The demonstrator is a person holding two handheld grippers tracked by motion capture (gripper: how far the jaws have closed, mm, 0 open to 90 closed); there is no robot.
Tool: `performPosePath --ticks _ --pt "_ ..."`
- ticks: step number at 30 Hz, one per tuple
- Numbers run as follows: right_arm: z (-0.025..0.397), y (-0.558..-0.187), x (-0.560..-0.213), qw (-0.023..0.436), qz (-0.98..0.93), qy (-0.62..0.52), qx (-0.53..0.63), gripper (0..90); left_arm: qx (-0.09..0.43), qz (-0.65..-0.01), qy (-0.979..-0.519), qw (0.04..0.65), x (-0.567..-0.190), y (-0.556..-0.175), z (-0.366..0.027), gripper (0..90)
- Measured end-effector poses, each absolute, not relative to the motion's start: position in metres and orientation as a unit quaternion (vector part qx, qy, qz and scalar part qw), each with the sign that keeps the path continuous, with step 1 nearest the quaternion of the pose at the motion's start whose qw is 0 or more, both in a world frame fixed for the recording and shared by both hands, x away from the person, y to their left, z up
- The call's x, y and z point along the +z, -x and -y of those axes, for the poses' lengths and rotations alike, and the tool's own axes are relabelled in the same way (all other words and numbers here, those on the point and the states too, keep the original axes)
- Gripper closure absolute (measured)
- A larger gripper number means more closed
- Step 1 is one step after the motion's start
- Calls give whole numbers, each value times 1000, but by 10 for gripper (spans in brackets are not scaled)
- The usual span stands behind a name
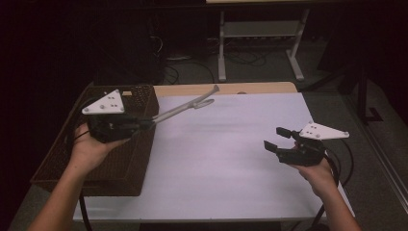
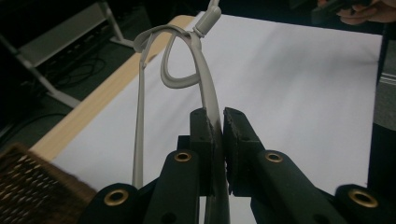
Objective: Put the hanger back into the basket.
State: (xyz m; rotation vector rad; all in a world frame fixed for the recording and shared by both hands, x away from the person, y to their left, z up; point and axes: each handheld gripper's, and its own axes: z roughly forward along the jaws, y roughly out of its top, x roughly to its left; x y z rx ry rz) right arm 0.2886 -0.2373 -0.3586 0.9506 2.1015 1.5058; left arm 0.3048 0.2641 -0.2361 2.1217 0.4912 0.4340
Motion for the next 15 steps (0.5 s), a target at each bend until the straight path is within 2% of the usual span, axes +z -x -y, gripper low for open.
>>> performPosePath --ticks 15 --pt "237 -290 -360 197 -749 -341 533 303 200 -250 -824 468 -213 -295 -336 837"
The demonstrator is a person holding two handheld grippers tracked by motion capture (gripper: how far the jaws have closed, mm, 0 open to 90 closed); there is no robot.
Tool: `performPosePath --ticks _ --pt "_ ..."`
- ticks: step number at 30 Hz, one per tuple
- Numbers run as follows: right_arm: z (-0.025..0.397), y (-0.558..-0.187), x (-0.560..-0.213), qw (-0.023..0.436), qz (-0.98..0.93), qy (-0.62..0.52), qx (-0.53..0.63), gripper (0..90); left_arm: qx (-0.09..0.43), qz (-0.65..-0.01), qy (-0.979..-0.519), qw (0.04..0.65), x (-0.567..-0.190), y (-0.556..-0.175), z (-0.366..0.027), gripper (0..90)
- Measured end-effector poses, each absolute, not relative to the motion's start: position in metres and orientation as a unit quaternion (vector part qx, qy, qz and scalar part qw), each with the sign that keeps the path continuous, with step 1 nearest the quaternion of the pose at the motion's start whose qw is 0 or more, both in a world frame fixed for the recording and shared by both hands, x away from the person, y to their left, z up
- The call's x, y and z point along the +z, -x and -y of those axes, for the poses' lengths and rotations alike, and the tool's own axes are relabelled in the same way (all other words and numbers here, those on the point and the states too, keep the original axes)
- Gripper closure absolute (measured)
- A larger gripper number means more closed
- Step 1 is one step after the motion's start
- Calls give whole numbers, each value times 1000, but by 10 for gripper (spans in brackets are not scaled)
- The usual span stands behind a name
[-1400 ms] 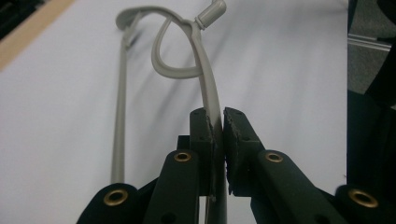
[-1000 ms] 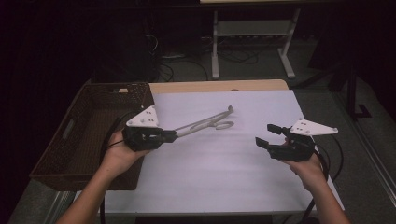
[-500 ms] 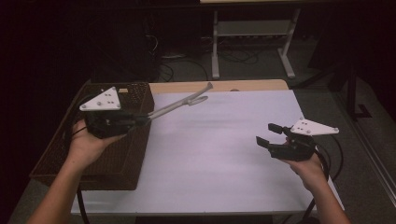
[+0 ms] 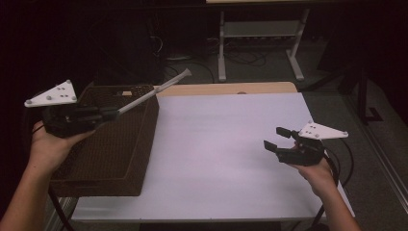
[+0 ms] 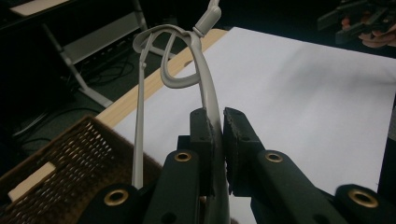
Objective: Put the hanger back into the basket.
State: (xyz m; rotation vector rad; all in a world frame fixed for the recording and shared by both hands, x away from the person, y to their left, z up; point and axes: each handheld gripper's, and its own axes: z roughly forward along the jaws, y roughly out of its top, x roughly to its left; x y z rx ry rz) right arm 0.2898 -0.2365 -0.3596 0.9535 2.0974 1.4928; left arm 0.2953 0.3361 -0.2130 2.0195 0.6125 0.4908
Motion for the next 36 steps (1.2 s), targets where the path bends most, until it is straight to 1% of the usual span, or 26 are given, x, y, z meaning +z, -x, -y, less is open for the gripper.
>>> performPosePath --ticks 9,18,24,32,36 --pt "236 -289 -359 195 -747 -341 536 303 214 -279 -818 455 -216 -287 -368 836" --pt "235 -289 -358 197 -749 -338 535 303 217 -306 -812 446 -225 -280 -391 836" --pt "234 -290 -358 199 -749 -340 533 303 213 -321 -811 439 -232 -278 -402 836" --pt "234 -290 -359 197 -751 -342 529 304 221 -335 -805 436 -235 -272 -417 836" --pt "233 -291 -360 195 -752 -342 528 304 214 -340 -806 434 -239 -269 -423 835"
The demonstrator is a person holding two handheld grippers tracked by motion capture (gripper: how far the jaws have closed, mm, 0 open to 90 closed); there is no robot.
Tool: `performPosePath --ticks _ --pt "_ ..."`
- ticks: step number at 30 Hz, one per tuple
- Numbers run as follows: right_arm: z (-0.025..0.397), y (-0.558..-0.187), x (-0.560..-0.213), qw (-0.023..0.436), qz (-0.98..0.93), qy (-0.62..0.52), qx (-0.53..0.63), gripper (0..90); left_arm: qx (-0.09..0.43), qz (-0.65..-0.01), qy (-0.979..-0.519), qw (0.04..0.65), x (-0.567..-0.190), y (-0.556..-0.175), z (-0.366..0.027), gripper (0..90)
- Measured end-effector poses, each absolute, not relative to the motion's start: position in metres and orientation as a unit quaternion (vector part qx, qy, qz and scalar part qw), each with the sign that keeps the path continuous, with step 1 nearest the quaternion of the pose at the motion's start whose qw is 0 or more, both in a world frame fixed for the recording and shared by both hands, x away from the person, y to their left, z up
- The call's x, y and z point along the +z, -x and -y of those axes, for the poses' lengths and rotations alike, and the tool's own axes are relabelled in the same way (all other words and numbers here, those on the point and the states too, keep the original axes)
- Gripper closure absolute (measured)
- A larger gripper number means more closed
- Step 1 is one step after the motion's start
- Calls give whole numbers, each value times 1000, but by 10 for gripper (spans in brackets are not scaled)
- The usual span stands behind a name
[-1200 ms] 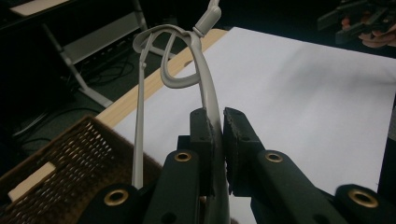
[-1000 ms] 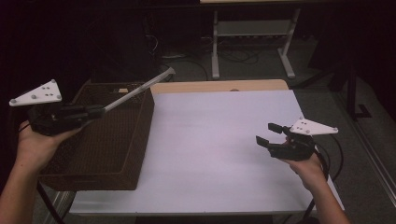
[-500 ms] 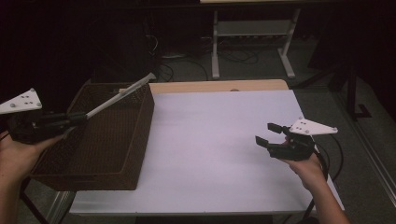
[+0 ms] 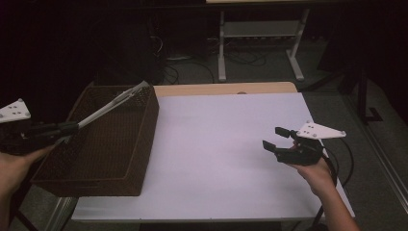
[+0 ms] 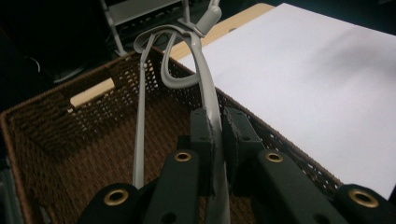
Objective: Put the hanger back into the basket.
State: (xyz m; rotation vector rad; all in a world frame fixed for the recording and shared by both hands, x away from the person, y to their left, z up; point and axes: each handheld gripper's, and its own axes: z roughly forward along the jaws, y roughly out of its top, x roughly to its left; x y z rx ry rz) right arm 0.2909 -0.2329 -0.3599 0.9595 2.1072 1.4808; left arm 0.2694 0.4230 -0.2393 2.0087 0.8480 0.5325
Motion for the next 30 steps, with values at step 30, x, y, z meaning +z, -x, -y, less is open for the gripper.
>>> performPosePath --ticks 30 --pt "231 -292 -362 197 -756 -341 523 303 163 -362 -819 416 -304 -294 -438 668"
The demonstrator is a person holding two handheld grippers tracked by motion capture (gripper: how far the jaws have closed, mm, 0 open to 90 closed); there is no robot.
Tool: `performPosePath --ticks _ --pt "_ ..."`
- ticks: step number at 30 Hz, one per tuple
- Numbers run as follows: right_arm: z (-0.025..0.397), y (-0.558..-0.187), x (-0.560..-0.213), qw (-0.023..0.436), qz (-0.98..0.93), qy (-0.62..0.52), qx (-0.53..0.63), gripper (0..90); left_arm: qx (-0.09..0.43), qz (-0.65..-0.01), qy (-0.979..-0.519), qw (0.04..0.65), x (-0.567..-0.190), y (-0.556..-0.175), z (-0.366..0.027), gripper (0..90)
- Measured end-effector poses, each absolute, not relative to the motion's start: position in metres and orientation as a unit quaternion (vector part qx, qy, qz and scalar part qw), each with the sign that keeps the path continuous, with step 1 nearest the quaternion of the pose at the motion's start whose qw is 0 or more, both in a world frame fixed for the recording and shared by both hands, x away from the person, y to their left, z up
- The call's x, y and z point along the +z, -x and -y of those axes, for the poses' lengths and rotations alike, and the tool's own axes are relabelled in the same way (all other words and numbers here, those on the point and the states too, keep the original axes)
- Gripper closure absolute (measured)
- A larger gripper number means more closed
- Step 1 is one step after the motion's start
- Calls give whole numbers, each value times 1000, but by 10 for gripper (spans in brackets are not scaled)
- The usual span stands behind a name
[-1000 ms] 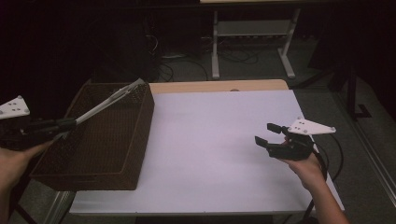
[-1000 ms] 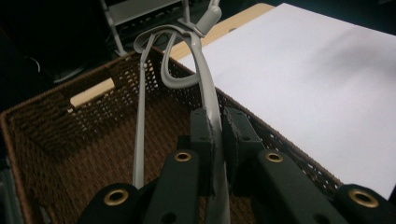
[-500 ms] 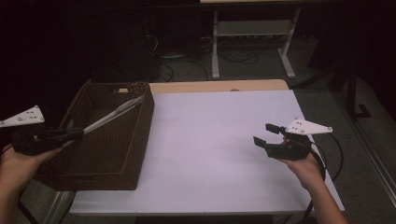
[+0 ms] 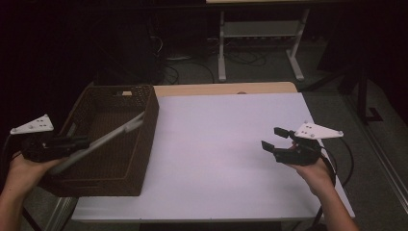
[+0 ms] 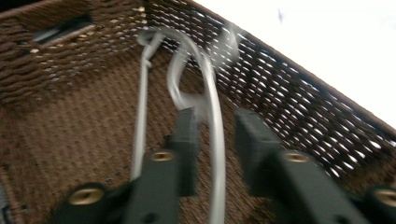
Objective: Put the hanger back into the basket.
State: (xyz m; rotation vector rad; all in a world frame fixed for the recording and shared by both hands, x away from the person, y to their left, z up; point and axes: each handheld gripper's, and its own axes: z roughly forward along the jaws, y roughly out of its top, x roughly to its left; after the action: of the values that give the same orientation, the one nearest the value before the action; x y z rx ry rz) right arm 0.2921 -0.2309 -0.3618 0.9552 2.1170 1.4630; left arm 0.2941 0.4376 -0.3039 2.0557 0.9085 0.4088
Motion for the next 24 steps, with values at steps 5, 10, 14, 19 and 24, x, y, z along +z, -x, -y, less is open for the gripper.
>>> performPosePath --ticks 5,10,14,19,24 --pt "231 -292 -361 199 -754 -340 526 303 168 -359 -811 430 -299 -293 -432 520" --pt "232 -291 -356 199 -752 -338 530 298 171 -351 -800 455 -291 -291 -422 392" --pt "230 -290 -350 198 -753 -333 533 276 168 -349 -784 486 -283 -289 -410 313" --pt "226 -288 -344 192 -754 -329 536 208 168 -338 -770 514 -277 -286 -392 231" --pt "221 -286 -337 193 -748 -332 541 133 170 -324 -766 529 -275 -285 -369 154"
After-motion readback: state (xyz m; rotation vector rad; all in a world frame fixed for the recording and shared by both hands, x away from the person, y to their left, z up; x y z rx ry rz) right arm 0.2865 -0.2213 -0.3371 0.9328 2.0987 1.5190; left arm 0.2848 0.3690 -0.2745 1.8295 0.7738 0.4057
